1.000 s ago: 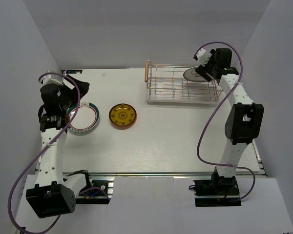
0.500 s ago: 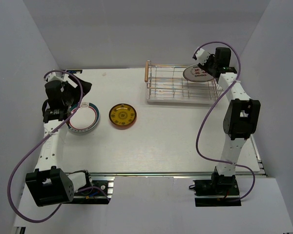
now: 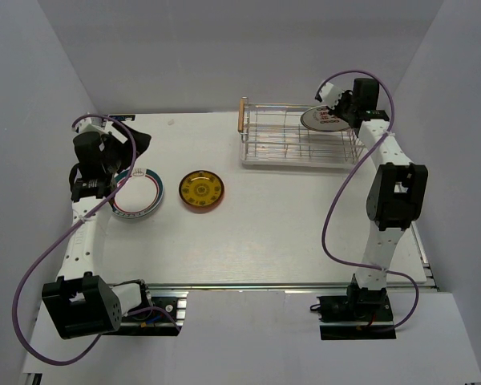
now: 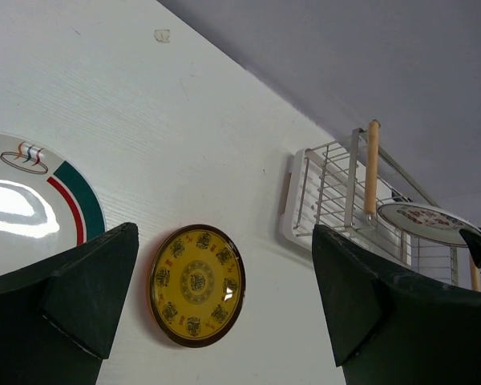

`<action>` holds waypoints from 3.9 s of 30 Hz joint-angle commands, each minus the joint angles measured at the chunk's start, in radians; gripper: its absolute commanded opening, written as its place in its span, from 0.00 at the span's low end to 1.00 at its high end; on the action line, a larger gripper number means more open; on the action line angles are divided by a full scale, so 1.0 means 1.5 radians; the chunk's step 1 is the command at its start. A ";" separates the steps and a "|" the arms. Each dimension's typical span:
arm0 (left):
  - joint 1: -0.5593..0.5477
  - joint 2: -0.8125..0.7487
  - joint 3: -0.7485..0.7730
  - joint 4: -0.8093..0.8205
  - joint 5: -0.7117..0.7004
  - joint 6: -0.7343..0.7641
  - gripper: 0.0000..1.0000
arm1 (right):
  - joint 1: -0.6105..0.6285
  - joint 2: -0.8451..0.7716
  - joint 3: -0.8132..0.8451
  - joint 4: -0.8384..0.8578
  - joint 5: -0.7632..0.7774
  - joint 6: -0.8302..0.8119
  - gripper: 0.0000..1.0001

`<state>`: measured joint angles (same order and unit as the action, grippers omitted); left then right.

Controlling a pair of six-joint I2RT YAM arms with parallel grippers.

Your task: Unload the plates from the dish rack

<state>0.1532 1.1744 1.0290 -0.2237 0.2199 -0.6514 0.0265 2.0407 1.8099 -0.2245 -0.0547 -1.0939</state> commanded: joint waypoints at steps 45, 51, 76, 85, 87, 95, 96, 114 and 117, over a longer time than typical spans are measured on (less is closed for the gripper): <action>-0.012 -0.074 -0.091 0.221 0.484 -0.077 0.98 | 0.108 -0.362 -0.339 0.363 -0.565 1.300 0.00; -0.042 -0.050 -0.120 0.244 0.480 -0.087 0.98 | 0.186 -0.373 -0.463 0.402 -0.466 1.416 0.00; -0.117 -0.022 -0.079 -0.006 0.171 0.011 0.00 | 0.345 -0.258 -0.373 0.251 -0.421 1.316 0.89; -0.067 -0.009 -0.043 -0.165 -0.191 -0.108 0.00 | 0.326 -0.348 -0.366 0.051 -0.157 1.138 0.89; -0.053 -0.015 -0.050 -0.168 -0.235 -0.132 0.00 | 0.317 -0.356 -0.372 0.045 -0.142 1.140 0.89; 0.013 -0.056 -0.126 -0.193 -0.417 -0.234 0.00 | 0.279 -0.360 -0.356 -0.027 -0.121 1.084 0.89; 0.013 -0.056 -0.134 -0.182 -0.420 -0.236 0.00 | 0.273 -0.363 -0.356 -0.032 -0.120 1.073 0.89; 0.042 0.006 -0.186 -0.128 -0.380 -0.250 0.58 | 0.224 -0.385 -0.391 -0.050 -0.107 1.053 0.89; 0.042 0.011 -0.191 -0.127 -0.375 -0.248 0.68 | 0.216 -0.392 -0.393 -0.050 -0.112 1.052 0.89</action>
<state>0.2142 1.1950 0.7540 -0.4450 -0.3508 -1.0180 0.3607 1.4963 1.2282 -0.2977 -0.2161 0.5037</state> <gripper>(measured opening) 0.658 0.889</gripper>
